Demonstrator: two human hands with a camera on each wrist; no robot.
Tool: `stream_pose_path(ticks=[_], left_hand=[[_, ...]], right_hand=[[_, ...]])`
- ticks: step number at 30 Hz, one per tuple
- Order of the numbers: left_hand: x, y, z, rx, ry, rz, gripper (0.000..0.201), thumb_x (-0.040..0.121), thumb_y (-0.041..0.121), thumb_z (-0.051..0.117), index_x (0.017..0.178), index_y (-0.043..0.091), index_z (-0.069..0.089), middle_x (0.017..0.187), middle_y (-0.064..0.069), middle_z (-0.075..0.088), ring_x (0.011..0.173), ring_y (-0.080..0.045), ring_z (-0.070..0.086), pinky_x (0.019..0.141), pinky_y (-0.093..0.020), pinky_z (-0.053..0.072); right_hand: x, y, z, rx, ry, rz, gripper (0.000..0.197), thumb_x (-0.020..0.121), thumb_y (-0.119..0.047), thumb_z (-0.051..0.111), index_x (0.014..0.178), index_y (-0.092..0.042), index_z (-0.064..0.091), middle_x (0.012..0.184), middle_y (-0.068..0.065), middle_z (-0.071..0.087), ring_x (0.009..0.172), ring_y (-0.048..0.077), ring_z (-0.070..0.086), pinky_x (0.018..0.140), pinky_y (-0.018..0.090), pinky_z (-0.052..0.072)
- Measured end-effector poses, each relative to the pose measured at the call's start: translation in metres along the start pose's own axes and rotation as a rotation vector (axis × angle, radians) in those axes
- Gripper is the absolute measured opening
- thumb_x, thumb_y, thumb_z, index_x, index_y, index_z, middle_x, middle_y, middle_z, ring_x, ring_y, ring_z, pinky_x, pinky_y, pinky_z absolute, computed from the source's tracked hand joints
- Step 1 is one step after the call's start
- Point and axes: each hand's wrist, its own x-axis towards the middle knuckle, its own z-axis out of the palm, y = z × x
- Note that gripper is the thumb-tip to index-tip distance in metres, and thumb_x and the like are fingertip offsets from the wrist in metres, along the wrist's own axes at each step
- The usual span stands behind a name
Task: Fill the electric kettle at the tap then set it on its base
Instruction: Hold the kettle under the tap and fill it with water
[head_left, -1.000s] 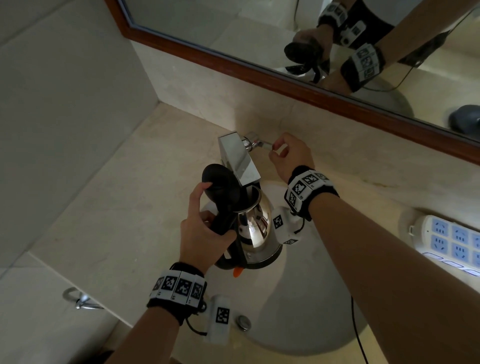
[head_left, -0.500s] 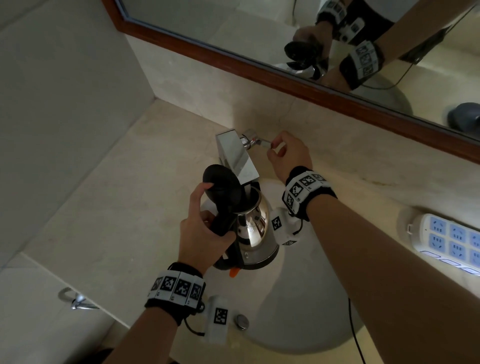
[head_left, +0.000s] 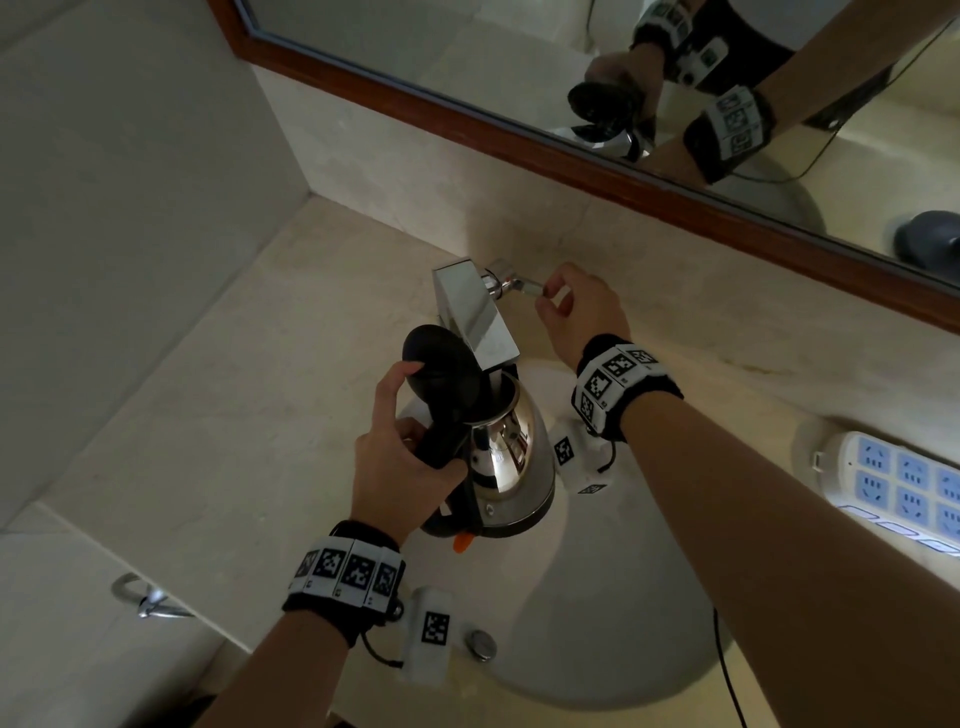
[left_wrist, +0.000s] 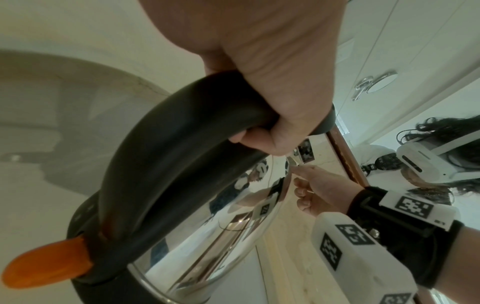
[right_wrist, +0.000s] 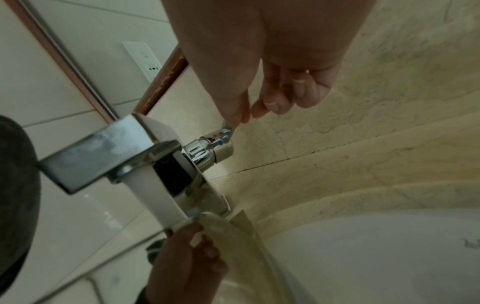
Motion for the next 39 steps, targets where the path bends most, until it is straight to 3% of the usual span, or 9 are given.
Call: stream_pose_path(ticks=[3,7,13,17,23,35,39], left_hand=[[0.0012,-0.0005,-0.0027,-0.001,0.001,0.008,0.104,0.07,0.003,0.085,0.147,0.043,0.028,0.061,0.002,0.07,0.058,-0.008,0.07,0.061,-0.022,0.061],[0.0024,-0.0015,-0.0042,0.005,0.007,0.022,0.103,0.07,0.003,0.085,0.146,0.044,0.029,0.06,0.001,0.069,0.057,-0.01,0.07,0.06,-0.021,0.06],[0.0042,-0.0009,-0.0048,-0.003,-0.013,0.04,0.1,0.07,0.001,0.083,0.144,0.043,0.031,0.058,0.003,0.067,0.056,-0.007,0.068,0.059,-0.019,0.058],[0.0045,-0.0021,-0.0038,0.005,-0.015,0.054,0.099,0.069,0.003,0.083,0.145,0.042,0.032,0.057,-0.003,0.066,0.053,-0.012,0.067,0.057,-0.025,0.061],[0.0059,-0.0025,-0.0024,0.014,-0.029,0.069,0.101,0.068,0.006,0.084,0.145,0.043,0.031,0.056,-0.002,0.065,0.052,-0.014,0.065,0.059,-0.029,0.062],[0.0099,-0.0021,-0.0062,0.037,-0.023,0.079,0.101,0.068,0.005,0.084,0.147,0.04,0.031,0.055,0.001,0.064,0.053,-0.012,0.065,0.058,-0.024,0.06],[0.0102,0.0002,-0.0081,0.026,-0.021,0.07,0.101,0.068,0.005,0.083,0.146,0.042,0.032,0.055,-0.001,0.064,0.053,-0.013,0.065,0.057,-0.02,0.058]], right_hand=[[0.0002,-0.0002,-0.0003,-0.002,-0.001,0.001,0.008,0.091,-0.033,0.062,0.091,-0.028,0.056,0.093,0.006,0.063,0.072,0.019,0.057,0.066,0.028,0.044],[0.001,-0.0005,-0.0004,-0.001,0.001,-0.003,0.008,0.091,-0.033,0.062,0.09,-0.027,0.055,0.092,0.007,0.063,0.072,0.02,0.058,0.069,0.032,0.052],[-0.0037,0.0,0.0007,0.016,0.0,-0.006,0.009,0.094,-0.033,0.058,0.094,-0.024,0.056,0.092,0.008,0.062,0.069,0.018,0.056,0.064,0.026,0.042],[-0.0049,0.0012,0.0019,0.046,0.005,-0.005,0.01,0.094,-0.034,0.058,0.093,-0.024,0.056,0.09,0.009,0.062,0.065,0.017,0.054,0.06,0.023,0.039],[-0.003,-0.0017,-0.0004,0.053,0.014,0.006,0.011,0.093,-0.034,0.06,0.093,-0.023,0.058,0.087,0.006,0.062,0.069,0.019,0.056,0.066,0.032,0.052],[-0.006,-0.003,-0.0012,0.087,0.037,0.036,0.008,0.091,-0.033,0.064,0.091,-0.025,0.062,0.083,0.002,0.059,0.068,0.015,0.054,0.063,0.027,0.045],[-0.0076,-0.0046,-0.0026,0.1,0.03,0.058,0.009,0.091,-0.033,0.063,0.092,-0.025,0.064,0.084,0.003,0.061,0.071,0.02,0.057,0.067,0.032,0.052]])
